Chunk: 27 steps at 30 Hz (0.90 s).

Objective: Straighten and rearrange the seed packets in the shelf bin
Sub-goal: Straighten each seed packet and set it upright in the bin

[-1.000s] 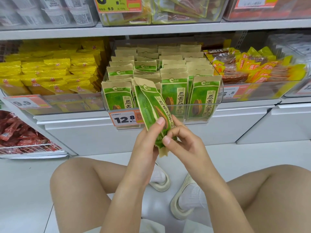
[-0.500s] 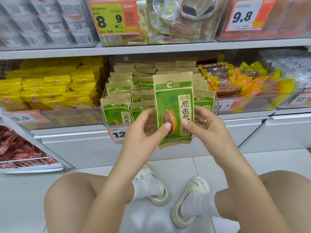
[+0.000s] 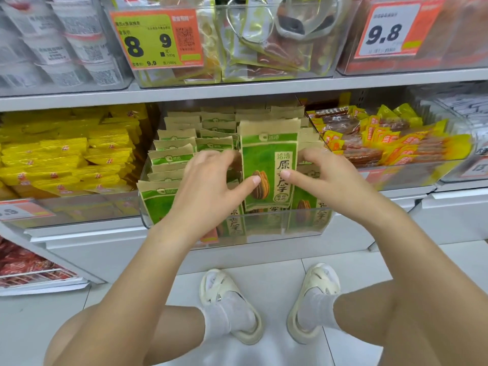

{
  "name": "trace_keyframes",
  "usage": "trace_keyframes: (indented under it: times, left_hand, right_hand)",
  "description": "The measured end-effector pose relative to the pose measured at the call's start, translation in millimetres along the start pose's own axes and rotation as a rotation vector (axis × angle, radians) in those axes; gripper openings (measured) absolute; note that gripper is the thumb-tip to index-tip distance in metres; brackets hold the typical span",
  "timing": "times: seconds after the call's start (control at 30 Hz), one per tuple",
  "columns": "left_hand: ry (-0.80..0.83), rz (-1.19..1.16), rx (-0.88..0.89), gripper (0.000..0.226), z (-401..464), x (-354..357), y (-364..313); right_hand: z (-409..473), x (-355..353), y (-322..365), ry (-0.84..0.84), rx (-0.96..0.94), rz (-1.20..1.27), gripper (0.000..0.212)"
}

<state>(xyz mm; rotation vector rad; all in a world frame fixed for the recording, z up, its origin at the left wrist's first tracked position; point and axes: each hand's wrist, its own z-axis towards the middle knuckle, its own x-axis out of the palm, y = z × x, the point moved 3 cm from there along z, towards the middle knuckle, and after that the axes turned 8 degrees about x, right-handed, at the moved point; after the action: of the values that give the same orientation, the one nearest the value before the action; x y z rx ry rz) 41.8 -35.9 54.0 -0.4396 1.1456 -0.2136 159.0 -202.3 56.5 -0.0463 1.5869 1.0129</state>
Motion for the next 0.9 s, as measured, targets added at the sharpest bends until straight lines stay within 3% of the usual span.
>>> trace_keyframes:
  times: [0.1,0.2,0.4,0.57,0.9]
  left_hand:
    - [-0.011,0.013,0.041,0.034,3,2,2]
    - [-0.021,-0.029,0.045,0.016,8,0,1]
    - [-0.061,-0.051,0.049,0.014,15,-2,-1]
    - [0.106,0.101,0.006,0.013,21,-1,-2]
    - [0.19,0.332,0.129,0.024,14,12,-14]
  right_hand:
    - [5,2,-1,-0.029,-0.027,-0.04,0.026]
    - [8,2,-2,-0.038,-0.042,-0.038,0.029]
    - [8,-5,0,-0.11,-0.041,0.142,0.007]
    - [15,-2,6,0.002,-0.09,-0.082,0.007]
    - [13,13,16,0.041,-0.175,-0.464,0.01]
